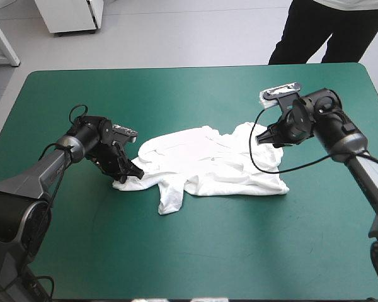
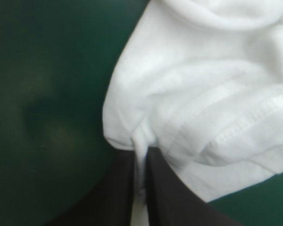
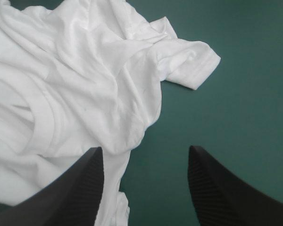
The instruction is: Fold the cloth
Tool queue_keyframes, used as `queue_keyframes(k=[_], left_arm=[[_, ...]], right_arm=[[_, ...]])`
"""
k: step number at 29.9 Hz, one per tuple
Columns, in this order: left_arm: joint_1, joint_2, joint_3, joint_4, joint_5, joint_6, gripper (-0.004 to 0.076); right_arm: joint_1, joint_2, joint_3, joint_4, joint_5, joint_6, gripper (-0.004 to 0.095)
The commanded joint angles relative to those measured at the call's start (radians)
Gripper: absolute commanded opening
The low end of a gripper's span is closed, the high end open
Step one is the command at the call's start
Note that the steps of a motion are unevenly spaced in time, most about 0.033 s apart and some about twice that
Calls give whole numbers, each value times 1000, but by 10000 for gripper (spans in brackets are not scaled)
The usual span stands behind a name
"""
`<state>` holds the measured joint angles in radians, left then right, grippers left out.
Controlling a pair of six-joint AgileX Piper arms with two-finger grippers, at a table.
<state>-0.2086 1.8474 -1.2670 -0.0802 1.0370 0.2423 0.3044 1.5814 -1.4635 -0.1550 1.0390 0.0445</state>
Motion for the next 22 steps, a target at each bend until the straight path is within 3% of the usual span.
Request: queue_keyframes(k=[1, 11, 22], left_arm=[[-8, 85, 32, -31, -101, 6, -10], [-8, 90, 32, -77, -82, 18, -10], [-8, 90, 32, -77, -79, 38, -10]], right_arm=[[-37, 46, -82, -20, -57, 47, 514], [-174, 311, -296, 100, -34, 48, 514], [-253, 440, -319, 114, -54, 33, 523]])
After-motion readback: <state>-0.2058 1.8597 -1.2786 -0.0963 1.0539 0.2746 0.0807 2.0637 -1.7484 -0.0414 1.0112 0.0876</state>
